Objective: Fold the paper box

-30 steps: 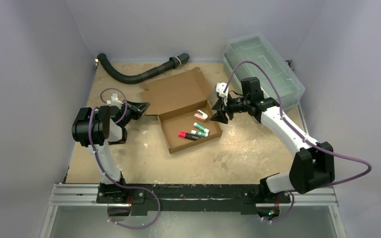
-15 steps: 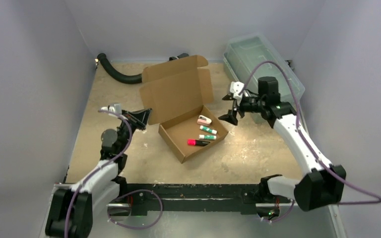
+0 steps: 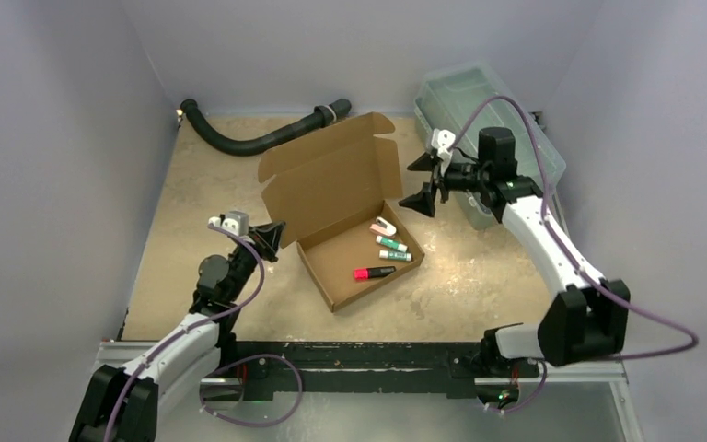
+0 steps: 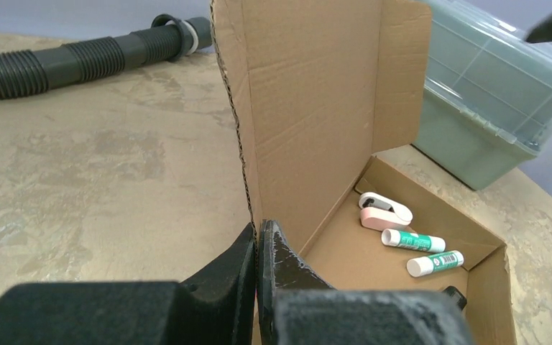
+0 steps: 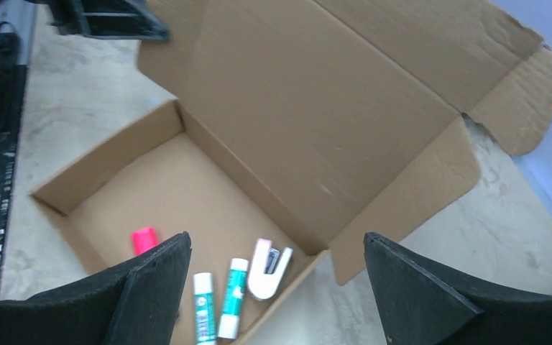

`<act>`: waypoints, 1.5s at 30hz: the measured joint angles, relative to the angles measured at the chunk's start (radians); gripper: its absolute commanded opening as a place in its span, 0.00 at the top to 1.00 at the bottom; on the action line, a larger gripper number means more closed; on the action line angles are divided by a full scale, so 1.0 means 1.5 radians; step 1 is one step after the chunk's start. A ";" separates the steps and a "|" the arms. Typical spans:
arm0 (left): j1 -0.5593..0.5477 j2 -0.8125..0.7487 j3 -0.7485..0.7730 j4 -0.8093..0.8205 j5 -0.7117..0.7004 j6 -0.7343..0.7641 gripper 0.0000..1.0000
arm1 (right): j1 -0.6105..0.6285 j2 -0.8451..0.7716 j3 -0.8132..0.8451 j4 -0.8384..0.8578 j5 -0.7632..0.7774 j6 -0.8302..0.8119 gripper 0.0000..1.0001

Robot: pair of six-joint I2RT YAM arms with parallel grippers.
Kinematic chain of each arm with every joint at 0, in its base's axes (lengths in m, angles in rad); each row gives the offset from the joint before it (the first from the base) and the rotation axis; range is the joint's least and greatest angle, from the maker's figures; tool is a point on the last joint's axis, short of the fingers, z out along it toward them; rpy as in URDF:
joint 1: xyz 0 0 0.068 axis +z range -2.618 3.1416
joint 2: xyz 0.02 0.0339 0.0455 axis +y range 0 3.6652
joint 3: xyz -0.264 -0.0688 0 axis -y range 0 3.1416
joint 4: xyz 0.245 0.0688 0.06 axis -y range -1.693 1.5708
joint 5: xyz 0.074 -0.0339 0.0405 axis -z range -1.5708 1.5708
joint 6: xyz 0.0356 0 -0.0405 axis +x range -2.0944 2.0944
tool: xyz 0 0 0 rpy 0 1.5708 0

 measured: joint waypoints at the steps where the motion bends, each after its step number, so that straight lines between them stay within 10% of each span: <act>1: -0.006 -0.005 -0.001 0.000 -0.003 0.009 1.00 | 0.000 0.027 0.018 -0.003 0.007 0.000 0.12; 17: -0.055 -0.017 -0.004 0.001 -0.035 0.078 1.00 | 0.000 0.252 0.084 0.185 0.136 0.157 0.35; 28: -0.058 -0.009 -0.004 0.000 -0.050 0.077 1.00 | 0.000 0.281 0.073 0.302 0.079 0.190 0.99; 40: -0.060 -0.064 0.039 -0.118 -0.060 0.000 0.23 | -0.015 0.189 -0.051 0.365 0.038 0.172 1.00; 45: -0.060 -0.123 0.208 -0.341 -0.083 -0.013 0.17 | -0.026 0.178 -0.076 0.381 0.023 0.167 1.00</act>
